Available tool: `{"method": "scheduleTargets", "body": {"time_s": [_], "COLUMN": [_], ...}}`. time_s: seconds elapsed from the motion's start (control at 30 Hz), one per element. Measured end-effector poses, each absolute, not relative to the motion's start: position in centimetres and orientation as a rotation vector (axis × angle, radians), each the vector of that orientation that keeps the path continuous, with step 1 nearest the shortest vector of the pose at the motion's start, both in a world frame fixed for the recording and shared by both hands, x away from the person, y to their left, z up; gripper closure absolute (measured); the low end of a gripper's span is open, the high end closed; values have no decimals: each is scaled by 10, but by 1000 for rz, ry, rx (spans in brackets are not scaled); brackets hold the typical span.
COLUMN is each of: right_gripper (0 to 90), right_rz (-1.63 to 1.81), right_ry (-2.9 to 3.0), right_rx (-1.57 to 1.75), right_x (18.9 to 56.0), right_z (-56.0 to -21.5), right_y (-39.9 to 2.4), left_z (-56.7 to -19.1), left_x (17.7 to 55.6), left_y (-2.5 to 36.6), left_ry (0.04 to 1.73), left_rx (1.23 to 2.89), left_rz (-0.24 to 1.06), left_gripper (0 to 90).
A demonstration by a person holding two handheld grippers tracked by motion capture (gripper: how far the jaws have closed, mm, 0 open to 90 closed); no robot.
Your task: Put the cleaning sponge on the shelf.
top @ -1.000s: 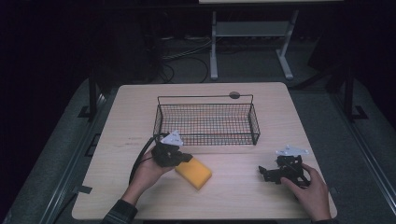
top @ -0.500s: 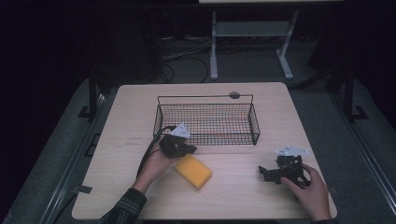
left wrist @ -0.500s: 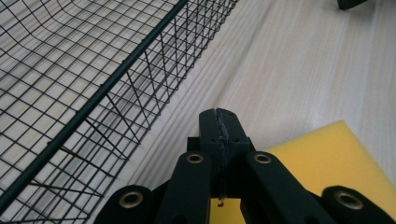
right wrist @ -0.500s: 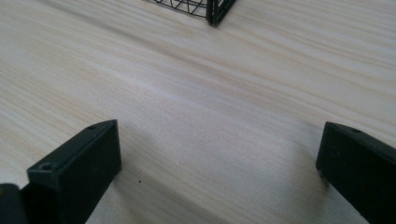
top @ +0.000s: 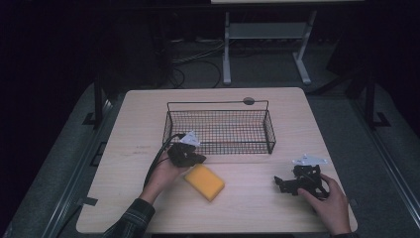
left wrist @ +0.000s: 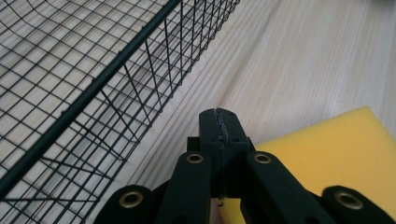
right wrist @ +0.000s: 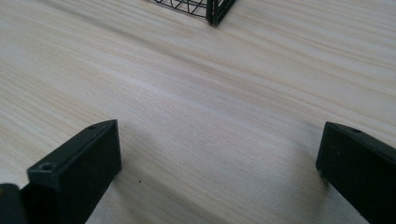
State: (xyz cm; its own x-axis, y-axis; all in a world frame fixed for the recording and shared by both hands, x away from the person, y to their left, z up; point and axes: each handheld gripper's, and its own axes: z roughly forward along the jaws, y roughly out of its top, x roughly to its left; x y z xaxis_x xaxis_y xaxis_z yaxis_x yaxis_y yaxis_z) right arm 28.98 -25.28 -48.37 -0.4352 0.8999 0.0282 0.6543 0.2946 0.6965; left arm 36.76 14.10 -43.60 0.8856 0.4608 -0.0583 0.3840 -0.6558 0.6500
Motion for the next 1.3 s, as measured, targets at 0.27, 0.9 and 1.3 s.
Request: {"method": "scheduleTargets", "body": {"time_s": [0.27, 0.9, 1.3], "right_gripper": [0, 0, 0], "right_rz": [915, 915, 915], "right_ry": [2200, 2200, 2200], "right_rx": [1397, 1397, 1396], "right_x": [290, 290, 290], "right_z": [-484, -484, -484], "right_y": [-253, -253, -253], "left_z": [-437, -438, -437], "left_x": [366, 342, 323], "left_y": [146, 164, 176], "left_ry": [611, 628, 634], "left_rx": [2372, 2390, 2393], "left_rz": [140, 114, 75], "left_gripper": [899, 899, 899]}}
